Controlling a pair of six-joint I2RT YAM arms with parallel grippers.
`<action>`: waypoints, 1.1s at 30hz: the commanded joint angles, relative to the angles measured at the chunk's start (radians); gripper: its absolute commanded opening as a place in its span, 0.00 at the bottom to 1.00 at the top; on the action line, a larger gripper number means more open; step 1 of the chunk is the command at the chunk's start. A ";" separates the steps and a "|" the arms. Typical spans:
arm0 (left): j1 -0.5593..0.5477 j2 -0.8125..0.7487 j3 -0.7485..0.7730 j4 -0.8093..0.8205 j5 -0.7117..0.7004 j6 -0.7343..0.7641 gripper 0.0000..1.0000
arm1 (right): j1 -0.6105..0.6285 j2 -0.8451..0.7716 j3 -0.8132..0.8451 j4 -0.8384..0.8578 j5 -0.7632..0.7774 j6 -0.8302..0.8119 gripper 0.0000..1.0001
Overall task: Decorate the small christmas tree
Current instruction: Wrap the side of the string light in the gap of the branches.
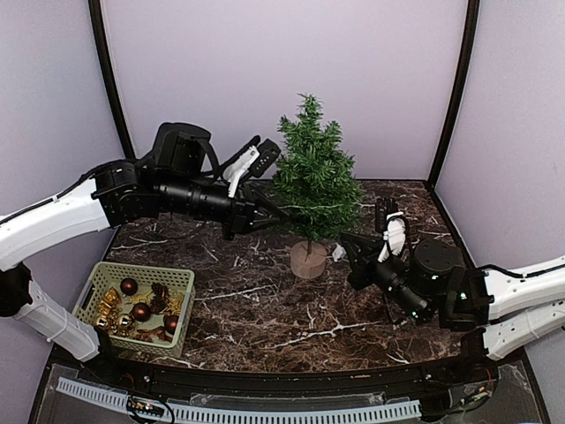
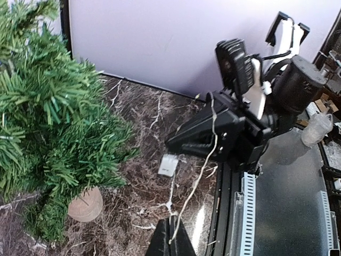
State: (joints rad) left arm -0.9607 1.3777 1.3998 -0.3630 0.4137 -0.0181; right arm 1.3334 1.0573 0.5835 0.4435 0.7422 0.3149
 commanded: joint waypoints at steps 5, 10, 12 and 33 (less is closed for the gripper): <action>0.006 0.065 -0.085 0.199 -0.178 -0.071 0.00 | -0.084 -0.038 0.029 -0.211 0.054 0.054 0.00; 0.041 0.089 -0.145 0.231 -0.191 -0.122 0.00 | -0.137 0.008 0.027 -0.217 0.016 0.097 0.00; 0.057 0.100 -0.163 0.237 -0.175 -0.143 0.00 | -0.157 0.025 0.033 -0.219 0.004 0.106 0.00; 0.123 0.241 -0.183 0.260 -0.128 -0.226 0.00 | -0.252 0.035 0.075 -0.304 -0.262 0.176 0.00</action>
State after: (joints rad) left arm -0.8394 1.6192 1.2312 -0.1268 0.2714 -0.2382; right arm 1.0843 1.1427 0.6304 0.1577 0.5812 0.4549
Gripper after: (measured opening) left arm 0.009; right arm 0.004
